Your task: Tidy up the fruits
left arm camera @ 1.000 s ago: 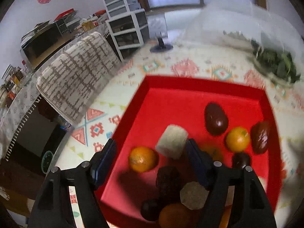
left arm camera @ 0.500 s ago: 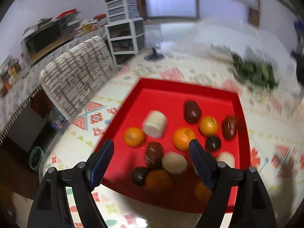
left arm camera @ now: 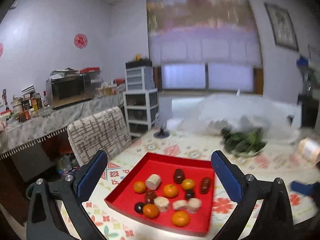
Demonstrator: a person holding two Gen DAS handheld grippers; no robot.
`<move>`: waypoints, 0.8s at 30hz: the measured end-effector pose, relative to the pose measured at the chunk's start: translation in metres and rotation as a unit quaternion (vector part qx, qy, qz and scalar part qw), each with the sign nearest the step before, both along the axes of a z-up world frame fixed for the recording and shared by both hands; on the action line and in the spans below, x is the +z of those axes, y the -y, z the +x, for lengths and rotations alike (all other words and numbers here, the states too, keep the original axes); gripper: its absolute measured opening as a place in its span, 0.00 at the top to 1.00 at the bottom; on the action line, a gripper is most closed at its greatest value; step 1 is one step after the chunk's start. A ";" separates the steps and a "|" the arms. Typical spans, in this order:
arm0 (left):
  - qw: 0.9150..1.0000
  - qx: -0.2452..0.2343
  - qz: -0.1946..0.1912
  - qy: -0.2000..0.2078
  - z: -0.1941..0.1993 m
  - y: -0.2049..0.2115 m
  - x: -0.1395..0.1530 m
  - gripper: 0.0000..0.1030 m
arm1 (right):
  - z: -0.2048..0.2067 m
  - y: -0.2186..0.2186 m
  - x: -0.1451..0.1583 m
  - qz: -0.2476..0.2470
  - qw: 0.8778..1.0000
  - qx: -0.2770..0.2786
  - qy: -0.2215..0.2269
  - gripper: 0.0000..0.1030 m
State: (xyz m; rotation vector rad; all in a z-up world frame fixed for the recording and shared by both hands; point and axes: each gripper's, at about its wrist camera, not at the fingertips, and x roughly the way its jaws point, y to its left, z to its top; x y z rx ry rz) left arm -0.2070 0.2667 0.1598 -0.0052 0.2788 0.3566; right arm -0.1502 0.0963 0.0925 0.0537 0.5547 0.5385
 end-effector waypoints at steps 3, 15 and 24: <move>1.000 0.012 -0.005 -0.014 -0.015 0.011 -0.005 0.00 | -0.009 -0.009 -0.008 -0.019 1.000 0.011 0.003 0.00; 0.995 0.028 -0.071 -0.071 -0.014 0.003 -0.037 0.00 | -0.039 -0.021 -0.041 -0.058 0.997 0.043 -0.032 0.00; 0.988 0.035 -0.113 -0.103 -0.006 -0.014 -0.054 0.00 | -0.044 -0.034 -0.045 -0.070 0.995 0.059 -0.037 0.00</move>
